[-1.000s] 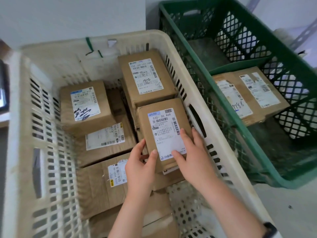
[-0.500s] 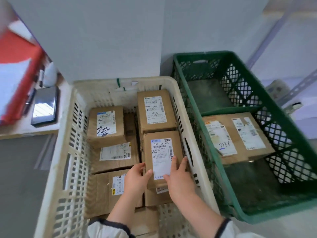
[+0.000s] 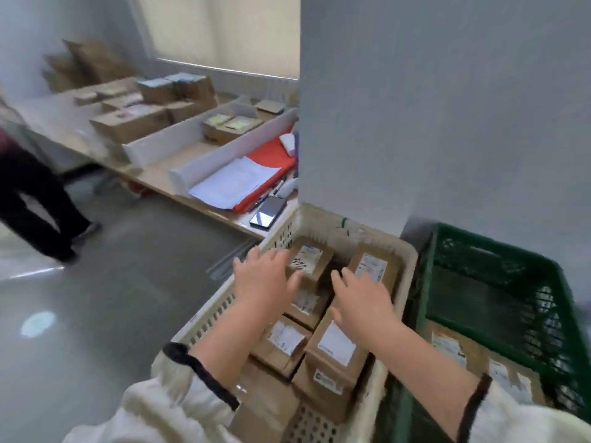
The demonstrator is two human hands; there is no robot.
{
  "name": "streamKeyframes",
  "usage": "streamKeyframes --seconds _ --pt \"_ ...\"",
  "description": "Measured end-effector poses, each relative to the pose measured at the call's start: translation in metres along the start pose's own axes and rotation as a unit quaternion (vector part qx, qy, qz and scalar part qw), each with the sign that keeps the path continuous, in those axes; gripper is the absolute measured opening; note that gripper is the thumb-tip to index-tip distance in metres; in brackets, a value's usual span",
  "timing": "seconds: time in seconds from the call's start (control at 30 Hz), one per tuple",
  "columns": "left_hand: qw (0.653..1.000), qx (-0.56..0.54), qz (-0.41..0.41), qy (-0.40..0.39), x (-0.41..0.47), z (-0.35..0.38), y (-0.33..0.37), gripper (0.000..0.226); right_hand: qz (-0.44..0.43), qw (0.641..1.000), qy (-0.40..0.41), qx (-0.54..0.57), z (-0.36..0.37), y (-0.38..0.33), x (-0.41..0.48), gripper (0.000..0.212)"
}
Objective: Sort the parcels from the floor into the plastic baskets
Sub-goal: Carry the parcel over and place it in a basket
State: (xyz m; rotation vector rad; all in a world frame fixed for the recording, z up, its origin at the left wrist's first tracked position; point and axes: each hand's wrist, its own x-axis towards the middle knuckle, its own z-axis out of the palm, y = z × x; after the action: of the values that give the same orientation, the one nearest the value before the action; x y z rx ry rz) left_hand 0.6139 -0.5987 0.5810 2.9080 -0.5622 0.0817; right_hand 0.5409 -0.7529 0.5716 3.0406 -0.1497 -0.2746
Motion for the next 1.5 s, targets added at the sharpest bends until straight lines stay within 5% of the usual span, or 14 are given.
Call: streamKeyframes --seconds 0.2,0.4,0.57,0.93,1.2,1.5 --pt "0.982 0.011 -0.183 0.052 -0.112 -0.065 -0.091 0.058 -0.144 0.984 0.085 0.06 -0.049 -0.098 -0.017 0.068" --pt "0.942 -0.061 -0.329 -0.024 -0.268 -0.072 -0.181 0.078 -0.304 0.95 0.061 0.035 -0.05 -0.213 -0.065 0.081" --pt "0.886 -0.047 -0.462 -0.012 -0.426 -0.086 -0.232 0.079 -0.407 0.913 0.028 0.028 -0.042 -0.332 -0.134 0.083" --pt "0.65 -0.086 -0.753 0.05 -0.77 -0.098 -0.245 0.081 -0.67 0.739 -0.064 -0.034 0.022 -0.561 -0.354 0.077" --pt "0.547 -0.132 -0.825 0.046 -0.827 -0.05 -0.293 0.076 -0.695 0.701 -0.112 -0.116 0.074 -0.692 -0.358 0.077" --pt "0.55 -0.148 -0.822 -0.019 -0.81 0.01 -0.485 0.074 -0.701 0.676 -0.104 -0.203 0.115 -0.871 -0.285 0.07"
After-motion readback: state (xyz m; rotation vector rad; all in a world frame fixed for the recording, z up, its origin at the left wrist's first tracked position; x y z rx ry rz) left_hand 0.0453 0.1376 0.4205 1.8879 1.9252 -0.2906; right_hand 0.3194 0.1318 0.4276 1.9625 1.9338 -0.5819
